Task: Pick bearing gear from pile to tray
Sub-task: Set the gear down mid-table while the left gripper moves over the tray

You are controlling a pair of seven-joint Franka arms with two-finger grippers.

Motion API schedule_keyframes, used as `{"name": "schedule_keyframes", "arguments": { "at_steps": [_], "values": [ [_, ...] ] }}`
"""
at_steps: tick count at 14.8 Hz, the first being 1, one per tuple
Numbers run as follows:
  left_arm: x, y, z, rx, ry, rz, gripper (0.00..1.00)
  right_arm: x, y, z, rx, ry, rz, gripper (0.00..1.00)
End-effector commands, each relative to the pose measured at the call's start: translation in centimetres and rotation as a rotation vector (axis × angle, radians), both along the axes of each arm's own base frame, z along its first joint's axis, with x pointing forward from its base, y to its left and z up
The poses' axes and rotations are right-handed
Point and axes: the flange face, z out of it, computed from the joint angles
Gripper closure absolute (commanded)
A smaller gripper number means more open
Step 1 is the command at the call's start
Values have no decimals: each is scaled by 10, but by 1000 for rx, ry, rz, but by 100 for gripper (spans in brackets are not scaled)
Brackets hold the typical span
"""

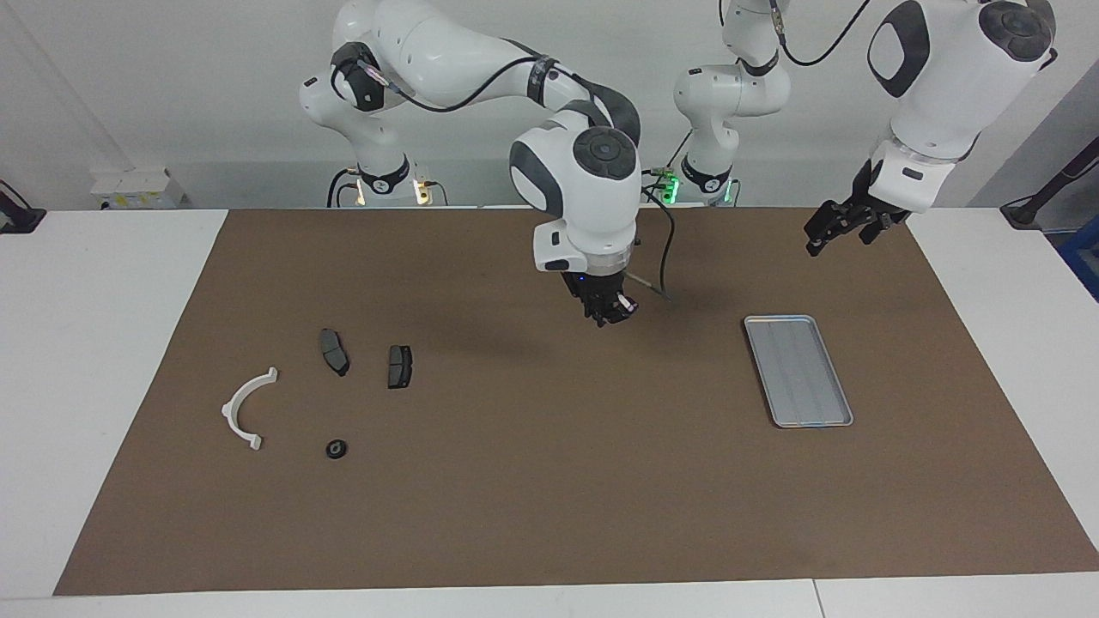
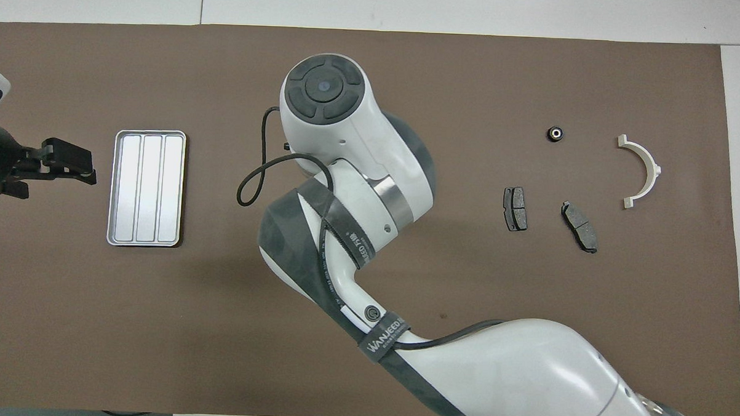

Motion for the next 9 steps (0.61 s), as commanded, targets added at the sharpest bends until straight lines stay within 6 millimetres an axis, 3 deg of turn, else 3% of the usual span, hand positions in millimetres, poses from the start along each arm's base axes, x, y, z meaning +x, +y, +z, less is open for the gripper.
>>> {"name": "schedule_keyframes", "arguments": {
  "at_steps": [1,3,9],
  "values": [
    [-7,0,5,0,4,-8,0,3,11,-45,15,-9,-28,100],
    [-7,0,5,-1,2,-8,0,2,20,-72,28,-25,-28,100],
    [-7,0,5,0,4,-8,0,-5,31,-128,18,-67,-23,100]
  ]
}}
